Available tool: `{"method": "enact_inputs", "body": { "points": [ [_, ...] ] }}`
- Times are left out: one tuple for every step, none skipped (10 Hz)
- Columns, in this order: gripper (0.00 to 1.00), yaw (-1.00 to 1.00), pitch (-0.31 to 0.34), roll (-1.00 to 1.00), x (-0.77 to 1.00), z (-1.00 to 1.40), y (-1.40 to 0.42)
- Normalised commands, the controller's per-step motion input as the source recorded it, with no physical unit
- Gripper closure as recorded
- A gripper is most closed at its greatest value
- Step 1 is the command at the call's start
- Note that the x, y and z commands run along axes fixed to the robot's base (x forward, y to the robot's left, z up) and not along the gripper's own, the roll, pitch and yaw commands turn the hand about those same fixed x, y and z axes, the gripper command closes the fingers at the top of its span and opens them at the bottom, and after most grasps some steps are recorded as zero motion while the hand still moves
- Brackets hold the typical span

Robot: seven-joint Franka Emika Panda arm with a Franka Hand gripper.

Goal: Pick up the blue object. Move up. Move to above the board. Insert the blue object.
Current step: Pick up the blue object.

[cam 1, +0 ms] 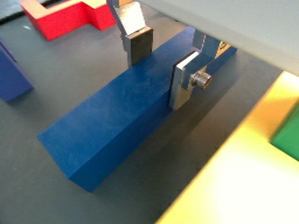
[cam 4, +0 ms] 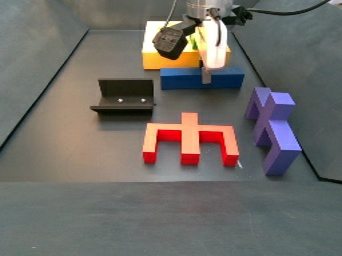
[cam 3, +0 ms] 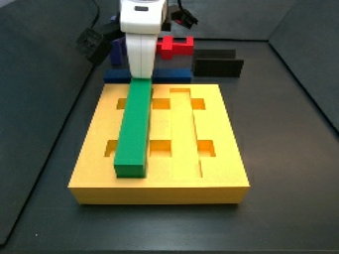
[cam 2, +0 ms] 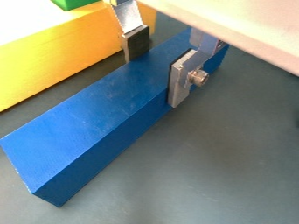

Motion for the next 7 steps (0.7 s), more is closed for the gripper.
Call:
{"method": "enact_inputs", "body": {
  "points": [
    [1.00, 0.00, 0.000, 0.00, 0.00, 0.00, 0.00],
    [1.00, 0.00, 0.000, 0.00, 0.00, 0.00, 0.00],
    [1.00, 0.00, 0.000, 0.00, 0.00, 0.00, 0.00],
    [1.00, 0.00, 0.000, 0.00, 0.00, 0.00, 0.00],
    [1.00, 0.00, 0.000, 0.00, 0.00, 0.00, 0.00],
    [1.00, 0.00, 0.000, 0.00, 0.00, 0.00, 0.00],
    [1.00, 0.00, 0.000, 0.00, 0.00, 0.00, 0.00]
  ]
}}
